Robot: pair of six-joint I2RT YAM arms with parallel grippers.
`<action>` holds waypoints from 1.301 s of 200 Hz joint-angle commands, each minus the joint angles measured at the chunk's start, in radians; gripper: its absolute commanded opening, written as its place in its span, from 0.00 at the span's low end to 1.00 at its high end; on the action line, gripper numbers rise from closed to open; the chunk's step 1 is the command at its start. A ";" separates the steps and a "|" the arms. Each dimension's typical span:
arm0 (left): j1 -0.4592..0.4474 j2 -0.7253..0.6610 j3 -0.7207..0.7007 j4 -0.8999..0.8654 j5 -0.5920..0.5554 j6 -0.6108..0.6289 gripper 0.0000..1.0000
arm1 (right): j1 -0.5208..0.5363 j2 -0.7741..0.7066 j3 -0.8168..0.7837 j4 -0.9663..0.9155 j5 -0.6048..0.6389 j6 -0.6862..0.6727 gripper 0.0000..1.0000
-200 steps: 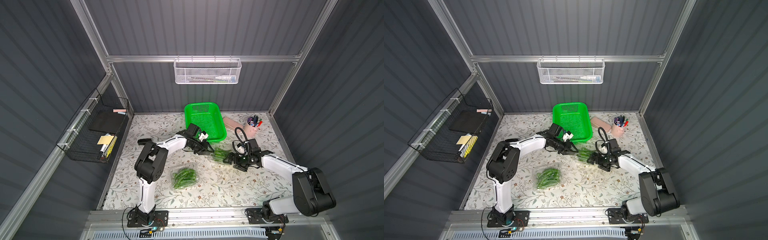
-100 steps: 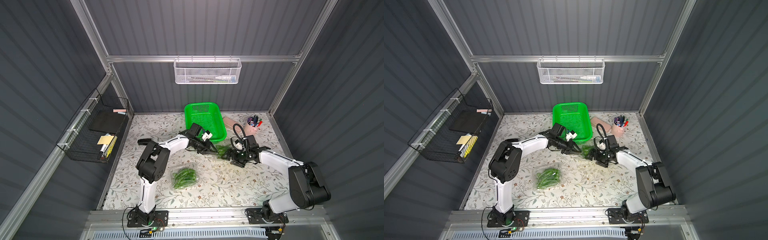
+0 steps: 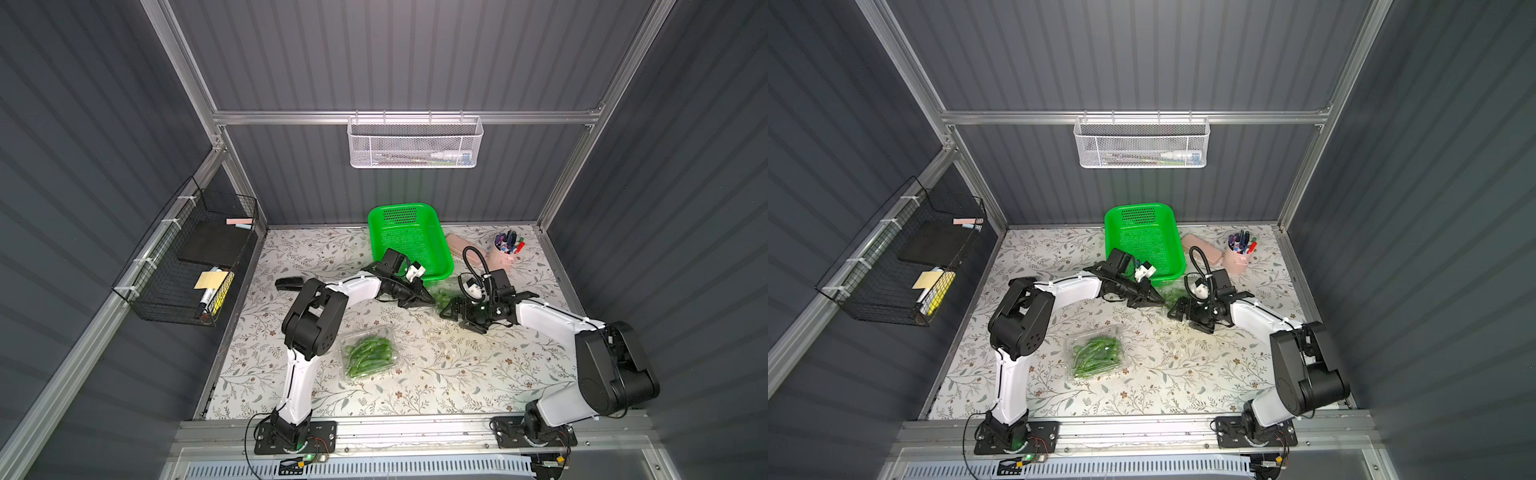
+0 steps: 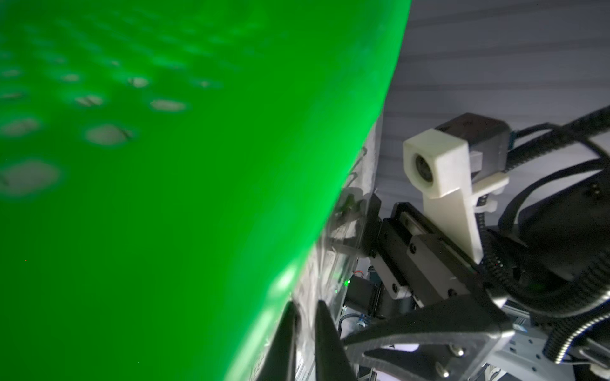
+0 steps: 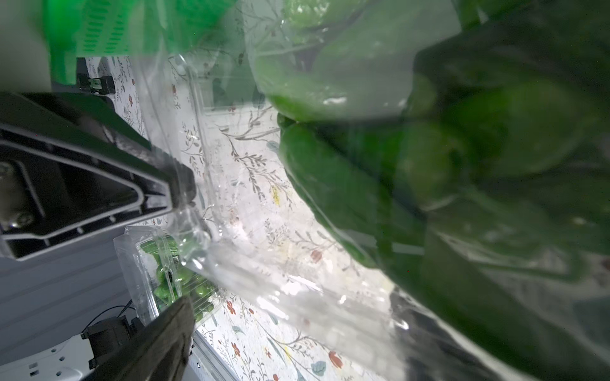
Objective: Take small green peppers out of containers
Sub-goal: Open the packing box at the center of the board.
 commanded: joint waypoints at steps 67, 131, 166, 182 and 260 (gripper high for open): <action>-0.013 0.043 0.046 0.032 0.017 -0.040 0.00 | 0.002 -0.059 -0.063 -0.018 0.033 -0.016 0.94; -0.013 0.016 0.031 0.054 0.019 -0.102 0.00 | -0.029 -0.048 -0.075 0.025 0.115 0.059 0.94; -0.014 0.001 0.035 0.055 0.020 -0.124 0.00 | -0.050 -0.030 -0.079 0.058 0.139 0.108 0.94; -0.014 0.000 0.036 0.051 0.021 -0.140 0.00 | -0.054 -0.026 -0.077 0.055 0.165 0.123 0.94; -0.014 -0.001 0.055 -0.020 -0.009 -0.162 0.00 | -0.106 -0.061 -0.128 0.077 0.218 0.232 0.94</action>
